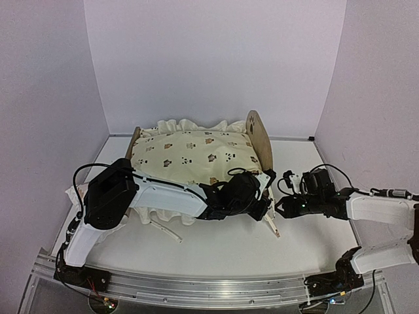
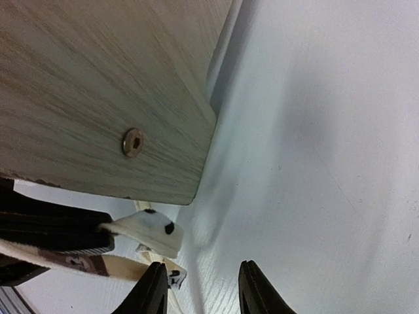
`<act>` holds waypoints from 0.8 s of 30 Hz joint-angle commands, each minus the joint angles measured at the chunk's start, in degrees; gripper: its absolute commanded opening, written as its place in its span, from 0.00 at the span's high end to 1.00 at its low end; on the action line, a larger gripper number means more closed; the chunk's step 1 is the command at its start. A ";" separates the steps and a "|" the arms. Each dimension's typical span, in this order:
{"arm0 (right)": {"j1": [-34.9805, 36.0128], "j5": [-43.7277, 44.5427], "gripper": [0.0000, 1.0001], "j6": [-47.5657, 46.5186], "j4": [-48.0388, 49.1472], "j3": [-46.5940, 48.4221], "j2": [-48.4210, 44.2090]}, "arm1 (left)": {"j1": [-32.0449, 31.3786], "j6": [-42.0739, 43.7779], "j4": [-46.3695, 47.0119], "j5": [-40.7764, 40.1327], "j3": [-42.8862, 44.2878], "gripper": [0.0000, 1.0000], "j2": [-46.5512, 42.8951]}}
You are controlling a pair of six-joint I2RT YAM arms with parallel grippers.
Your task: Set up the pet bed
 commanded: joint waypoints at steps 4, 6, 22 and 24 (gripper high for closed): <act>-0.29 -3.40 0.62 0.85 4.76 3.20 2.54 | 0.39 1.05 0.96 0.25 2.62 1.00 0.90; -0.28 -3.79 0.62 1.00 4.80 3.42 2.88 | 0.47 1.05 0.98 0.25 2.60 1.00 0.98; -0.29 -4.97 0.83 -0.17 12.00 1.83 5.77 | 0.58 1.39 0.60 0.55 2.99 1.00 0.93; -0.26 -5.09 0.85 -0.25 12.35 1.53 5.49 | 0.61 1.40 0.63 0.57 2.93 1.00 0.90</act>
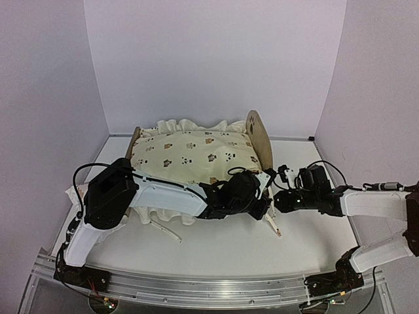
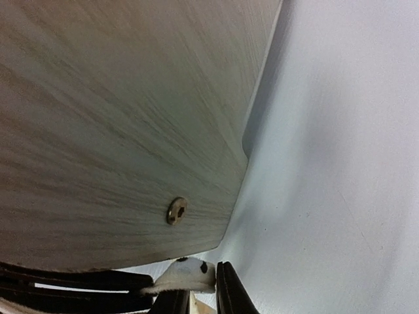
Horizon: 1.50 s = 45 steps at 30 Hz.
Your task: Set up the pet bed
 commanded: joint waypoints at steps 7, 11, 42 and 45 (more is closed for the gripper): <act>-0.26 -1.98 0.98 -0.63 4.43 -0.90 -0.20 | 0.36 1.10 0.58 0.49 2.57 1.00 0.69; -0.30 -1.67 1.00 -0.73 4.95 -1.53 -0.07 | 0.41 0.94 0.69 0.65 2.14 1.00 0.27; -0.25 6.32 1.00 13.16 -1.38 -3.68 -9.26 | -3.70 -17.60 6.38 0.62 -16.44 0.17 -10.02; -0.29 7.50 1.00 14.37 -1.95 -3.60 -10.83 | -3.72 -18.48 8.01 1.36 -14.50 0.16 -7.42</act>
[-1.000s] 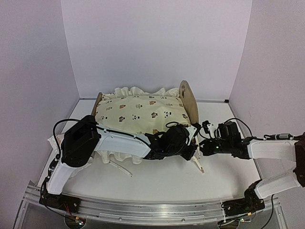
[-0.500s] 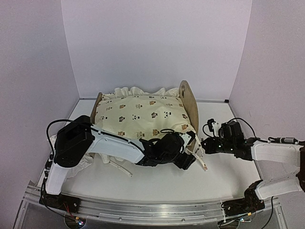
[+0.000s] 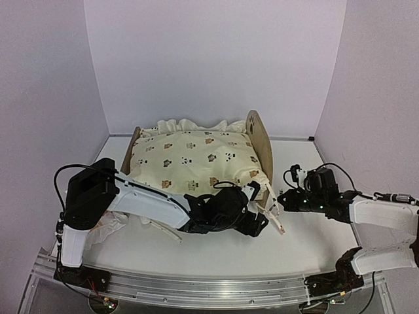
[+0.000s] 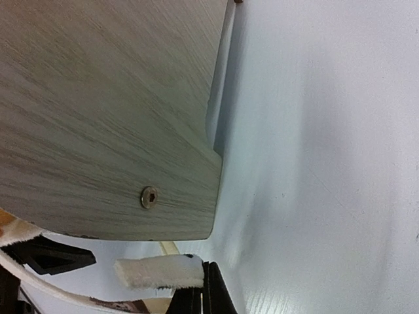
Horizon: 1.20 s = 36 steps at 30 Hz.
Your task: Set up the pet bed
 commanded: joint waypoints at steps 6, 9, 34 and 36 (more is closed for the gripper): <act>-0.26 3.41 1.00 4.23 -1.96 0.42 -3.63 | 0.11 -5.16 7.35 5.07 7.92 0.17 7.97; -0.26 2.73 1.00 4.95 -1.96 0.44 -3.16 | 0.03 -6.16 8.44 5.41 9.33 0.18 9.80; -0.27 1.79 1.00 6.84 -3.50 0.97 -4.04 | 0.20 -12.76 10.11 7.95 20.92 0.42 20.79; -0.27 1.73 1.00 6.97 -3.60 0.99 -4.18 | 0.18 -13.46 8.97 7.08 20.71 0.42 20.74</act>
